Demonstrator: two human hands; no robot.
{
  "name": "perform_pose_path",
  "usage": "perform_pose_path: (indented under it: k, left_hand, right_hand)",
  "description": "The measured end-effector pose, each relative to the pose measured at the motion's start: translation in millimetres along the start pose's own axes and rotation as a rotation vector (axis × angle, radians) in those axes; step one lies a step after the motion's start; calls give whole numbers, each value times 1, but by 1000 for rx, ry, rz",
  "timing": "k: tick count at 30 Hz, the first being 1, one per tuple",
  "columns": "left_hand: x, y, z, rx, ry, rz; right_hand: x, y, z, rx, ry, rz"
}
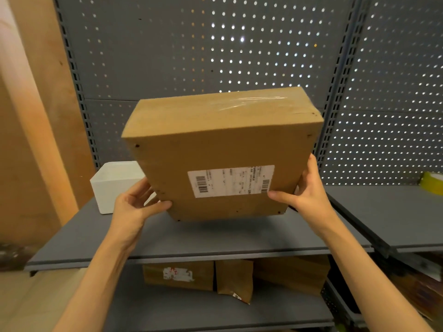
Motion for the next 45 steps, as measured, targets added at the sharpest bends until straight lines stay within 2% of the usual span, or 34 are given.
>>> perform_pose_path:
  k: [5, 9, 14, 21, 27, 31, 36, 41, 45]
  left_hand:
    - [-24, -4, -15, 106, -171, -63]
    - [-29, -8, -22, 152, -210, -75]
    - [-17, -12, -19, 139, -147, -23]
    - [6, -4, -11, 109, -20, 191]
    - [25, 5, -4, 60, 25, 421]
    - [26, 6, -1, 30, -29, 482]
    - [8, 3, -6, 3, -61, 402]
    - [-9, -3, -13, 126, -149, 231]
    - [-15, -6, -20, 223, -159, 159]
  right_hand:
    - [-28, -5, 9, 34, -182, -149]
    - [-43, -8, 9, 39, -297, -216]
    - [-46, -9, 9, 39, -215, -259]
    - [-20, -14, 14, -38, -58, -236]
    - [-10, -18, 8, 42, -85, -256]
    - [-16, -20, -1, 136, -122, -358]
    - [-39, -17, 2, 101, -248, -506]
    - [-59, -12, 4, 24, -431, -649]
    - [-68, -5, 6, 10, -558, -718]
Point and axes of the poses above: each hand's wrist, its own y-axis away from the middle knuckle, its own z-axis out of the back of the hand, x = y × z, the point moved 7 cm from there along -y, towards the middle knuckle, and after that the axes turned 11 degrees about -z, right-handed, at the moved point
